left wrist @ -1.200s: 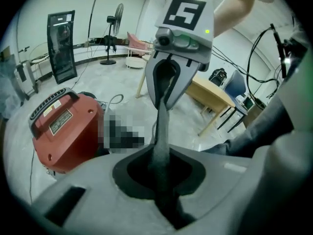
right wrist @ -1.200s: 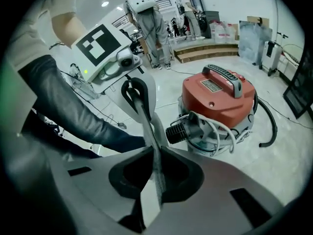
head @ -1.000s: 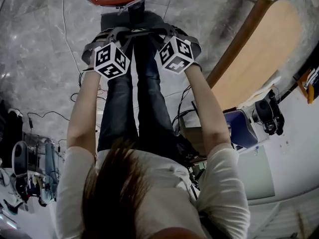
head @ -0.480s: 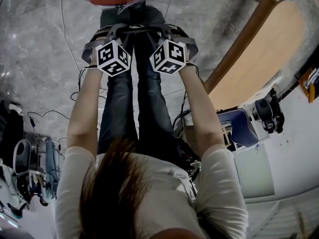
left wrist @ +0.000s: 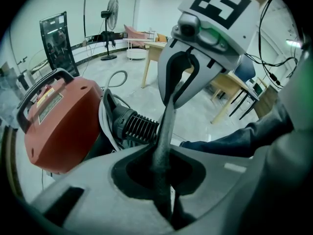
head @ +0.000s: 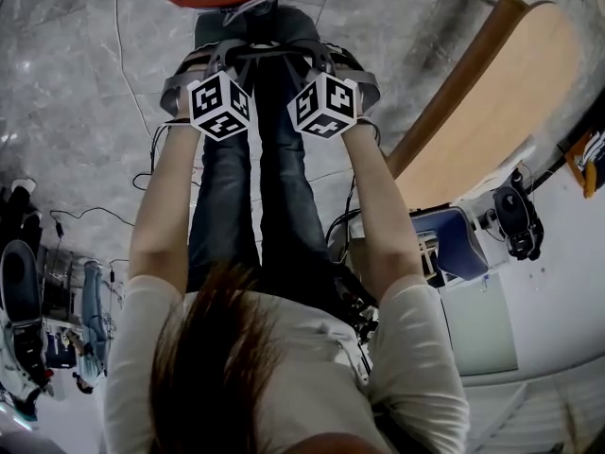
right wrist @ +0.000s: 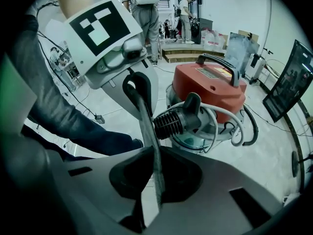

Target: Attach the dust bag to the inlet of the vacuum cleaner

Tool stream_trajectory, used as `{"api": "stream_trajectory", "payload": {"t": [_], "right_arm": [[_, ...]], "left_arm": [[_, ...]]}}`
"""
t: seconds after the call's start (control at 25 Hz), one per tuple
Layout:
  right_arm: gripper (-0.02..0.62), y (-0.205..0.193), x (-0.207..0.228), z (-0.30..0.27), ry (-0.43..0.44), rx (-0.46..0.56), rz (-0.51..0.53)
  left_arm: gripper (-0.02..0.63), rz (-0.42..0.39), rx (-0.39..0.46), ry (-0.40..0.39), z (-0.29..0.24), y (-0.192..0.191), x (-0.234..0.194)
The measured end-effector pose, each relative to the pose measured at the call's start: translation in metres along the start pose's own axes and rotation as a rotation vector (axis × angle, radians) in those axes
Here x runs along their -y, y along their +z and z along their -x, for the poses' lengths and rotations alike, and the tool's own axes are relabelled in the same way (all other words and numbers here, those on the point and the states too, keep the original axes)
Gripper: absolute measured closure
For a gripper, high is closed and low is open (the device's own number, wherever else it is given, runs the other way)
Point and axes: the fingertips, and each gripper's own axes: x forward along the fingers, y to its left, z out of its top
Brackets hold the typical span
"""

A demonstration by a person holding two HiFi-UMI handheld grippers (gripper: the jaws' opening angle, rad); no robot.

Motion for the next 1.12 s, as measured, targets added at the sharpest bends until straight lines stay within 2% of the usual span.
{"api": "stream_trajectory", "payload": {"t": [0.48, 0.8, 0.96, 1.12], "right_arm": [[0.568, 0.006, 0.008, -0.002, -0.005, 0.011, 0.017], [0.568, 0.006, 0.01, -0.005, -0.015, 0.039, -0.087], [0.566, 0.005, 0.017, -0.006, -0.021, 0.032, -0.073], [0.563, 0.006, 0.024, -0.008, 0.012, 0.006, 0.024]], "left_arm": [[0.566, 0.011, -0.008, 0.026, 0.001, 0.0, -0.011], [0.555, -0.051, -0.044, 0.027, 0.003, 0.003, -0.023], [0.555, 0.001, -0.039, 0.029, 0.001, 0.004, -0.023], [0.554, 0.116, -0.018, 0.053, -0.001, 0.002, -0.022]]}}
